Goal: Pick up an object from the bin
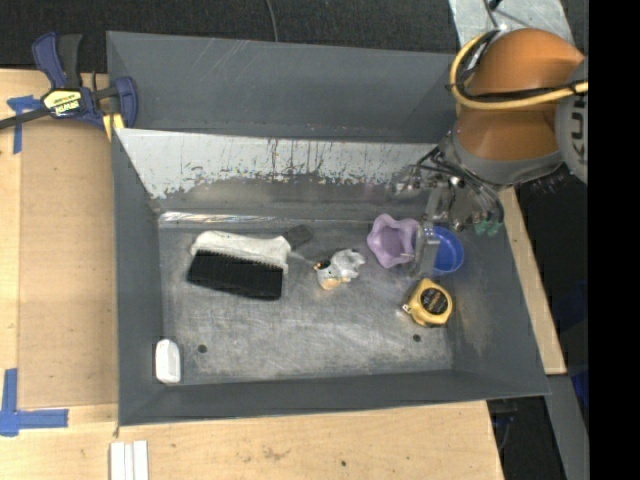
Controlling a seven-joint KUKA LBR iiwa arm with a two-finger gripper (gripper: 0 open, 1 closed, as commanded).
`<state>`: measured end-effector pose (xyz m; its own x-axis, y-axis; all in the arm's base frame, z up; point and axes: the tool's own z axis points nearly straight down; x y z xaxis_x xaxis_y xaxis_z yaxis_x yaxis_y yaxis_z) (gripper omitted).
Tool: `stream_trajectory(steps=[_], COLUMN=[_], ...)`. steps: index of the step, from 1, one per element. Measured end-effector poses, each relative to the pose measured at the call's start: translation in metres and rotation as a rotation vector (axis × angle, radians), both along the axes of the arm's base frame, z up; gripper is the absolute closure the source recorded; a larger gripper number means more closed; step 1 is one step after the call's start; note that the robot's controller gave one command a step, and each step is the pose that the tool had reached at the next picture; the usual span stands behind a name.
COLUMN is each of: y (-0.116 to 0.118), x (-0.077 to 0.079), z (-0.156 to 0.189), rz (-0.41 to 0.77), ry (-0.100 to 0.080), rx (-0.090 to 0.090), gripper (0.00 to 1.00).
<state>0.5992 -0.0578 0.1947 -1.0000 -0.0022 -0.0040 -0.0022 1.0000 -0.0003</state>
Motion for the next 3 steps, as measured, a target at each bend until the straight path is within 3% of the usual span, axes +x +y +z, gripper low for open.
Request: stream_trajectory(steps=[1,3], y=[0.000,-0.010], x=[0.000,0.012], z=[0.000,-0.120], rz=[0.000,0.021], ry=[0.000,-0.003], rx=[0.000,0.000], gripper=[0.00,0.00])
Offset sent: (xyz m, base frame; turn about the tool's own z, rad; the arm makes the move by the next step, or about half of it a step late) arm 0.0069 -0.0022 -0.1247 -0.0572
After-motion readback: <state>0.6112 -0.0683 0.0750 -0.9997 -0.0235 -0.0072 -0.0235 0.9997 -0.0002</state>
